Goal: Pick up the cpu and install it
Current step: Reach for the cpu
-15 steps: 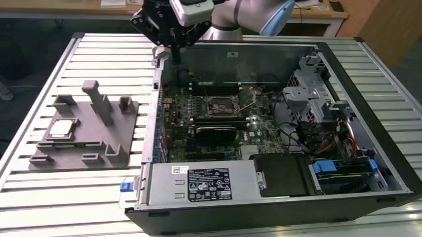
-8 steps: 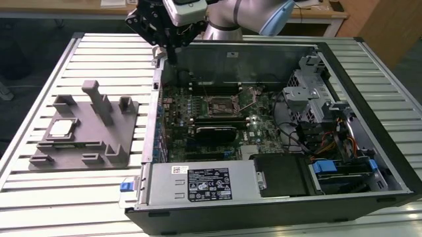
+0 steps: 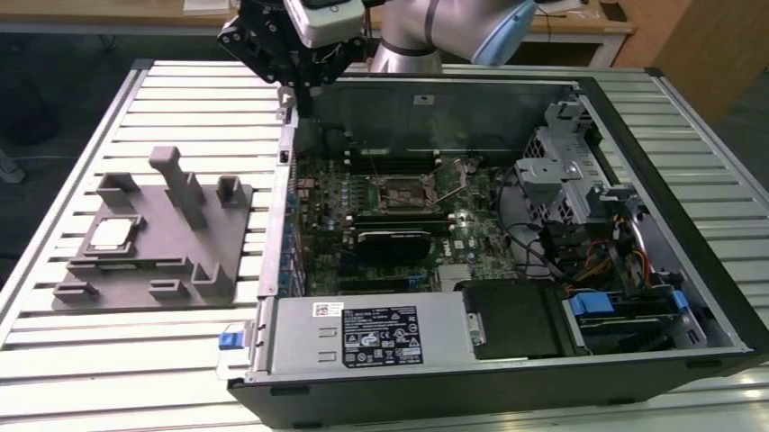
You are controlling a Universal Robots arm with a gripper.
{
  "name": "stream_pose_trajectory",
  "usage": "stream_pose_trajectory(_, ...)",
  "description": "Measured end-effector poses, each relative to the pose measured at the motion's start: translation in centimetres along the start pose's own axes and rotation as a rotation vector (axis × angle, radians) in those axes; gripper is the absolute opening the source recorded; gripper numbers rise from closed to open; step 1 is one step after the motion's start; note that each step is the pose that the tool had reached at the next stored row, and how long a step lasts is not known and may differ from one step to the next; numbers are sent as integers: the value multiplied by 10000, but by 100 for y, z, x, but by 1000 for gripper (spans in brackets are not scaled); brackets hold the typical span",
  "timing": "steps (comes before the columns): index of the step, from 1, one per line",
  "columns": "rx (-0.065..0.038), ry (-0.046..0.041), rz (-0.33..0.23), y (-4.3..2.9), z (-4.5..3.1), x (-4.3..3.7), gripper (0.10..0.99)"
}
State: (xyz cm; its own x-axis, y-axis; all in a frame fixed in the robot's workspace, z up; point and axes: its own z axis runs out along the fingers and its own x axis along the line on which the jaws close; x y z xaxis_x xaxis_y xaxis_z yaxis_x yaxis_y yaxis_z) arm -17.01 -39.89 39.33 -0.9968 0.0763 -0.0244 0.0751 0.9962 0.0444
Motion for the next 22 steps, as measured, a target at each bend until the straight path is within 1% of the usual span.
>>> stream_pose_trajectory(22, -1, 0, -1, -18, -6, 236, 106)
